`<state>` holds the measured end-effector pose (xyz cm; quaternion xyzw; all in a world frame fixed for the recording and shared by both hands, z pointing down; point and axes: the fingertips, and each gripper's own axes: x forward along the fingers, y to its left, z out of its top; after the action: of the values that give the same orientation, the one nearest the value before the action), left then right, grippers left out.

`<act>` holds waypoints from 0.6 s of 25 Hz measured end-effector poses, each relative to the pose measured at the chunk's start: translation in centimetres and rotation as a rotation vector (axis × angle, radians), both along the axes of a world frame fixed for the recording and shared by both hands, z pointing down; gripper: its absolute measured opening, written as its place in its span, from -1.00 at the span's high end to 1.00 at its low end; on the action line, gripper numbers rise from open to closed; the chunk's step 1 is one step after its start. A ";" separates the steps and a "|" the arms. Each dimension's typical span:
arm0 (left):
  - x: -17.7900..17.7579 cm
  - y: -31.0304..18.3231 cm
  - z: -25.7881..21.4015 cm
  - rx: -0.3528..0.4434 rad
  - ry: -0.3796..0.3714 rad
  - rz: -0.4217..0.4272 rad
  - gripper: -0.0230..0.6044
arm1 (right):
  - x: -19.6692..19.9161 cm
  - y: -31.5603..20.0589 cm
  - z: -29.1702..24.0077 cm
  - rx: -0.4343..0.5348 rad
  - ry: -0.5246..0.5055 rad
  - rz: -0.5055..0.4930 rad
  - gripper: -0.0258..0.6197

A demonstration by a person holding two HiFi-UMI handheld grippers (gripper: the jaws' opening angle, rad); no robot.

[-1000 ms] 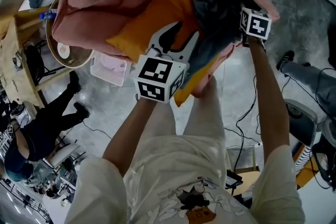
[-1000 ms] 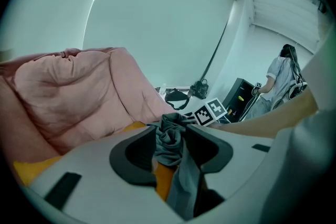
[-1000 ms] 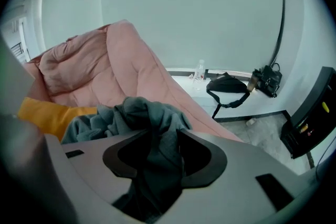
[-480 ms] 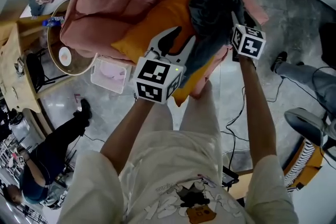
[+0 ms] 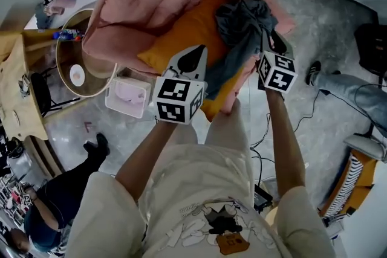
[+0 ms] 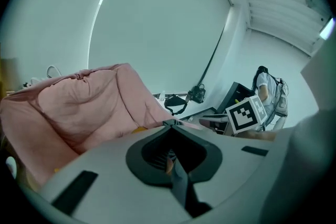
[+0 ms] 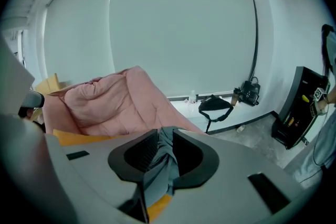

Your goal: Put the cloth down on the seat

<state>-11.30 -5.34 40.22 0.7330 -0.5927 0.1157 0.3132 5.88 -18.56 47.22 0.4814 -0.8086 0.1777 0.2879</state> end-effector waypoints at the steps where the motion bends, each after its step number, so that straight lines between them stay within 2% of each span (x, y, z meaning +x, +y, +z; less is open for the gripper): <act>1: -0.1 0.7 -0.4 0.003 0.003 0.006 0.91 | 0.0 0.9 -0.6 0.003 -0.002 0.003 0.60; 6: -0.7 3.8 -3.1 0.025 0.074 0.046 0.91 | -0.9 4.9 -4.5 0.033 -0.032 0.014 0.68; 10: -1.5 7.0 -4.6 0.030 0.055 0.056 0.91 | -1.5 8.8 -7.4 0.069 -0.042 0.019 0.68; 15: -2.0 10.2 -6.8 0.032 0.125 0.068 0.91 | -1.6 13.5 -10.5 0.094 -0.052 0.022 0.70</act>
<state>-13.34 4.91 33.43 0.7635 -0.5484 0.0706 0.3337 4.31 -5.03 36.75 0.4986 -0.8178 0.1551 0.2419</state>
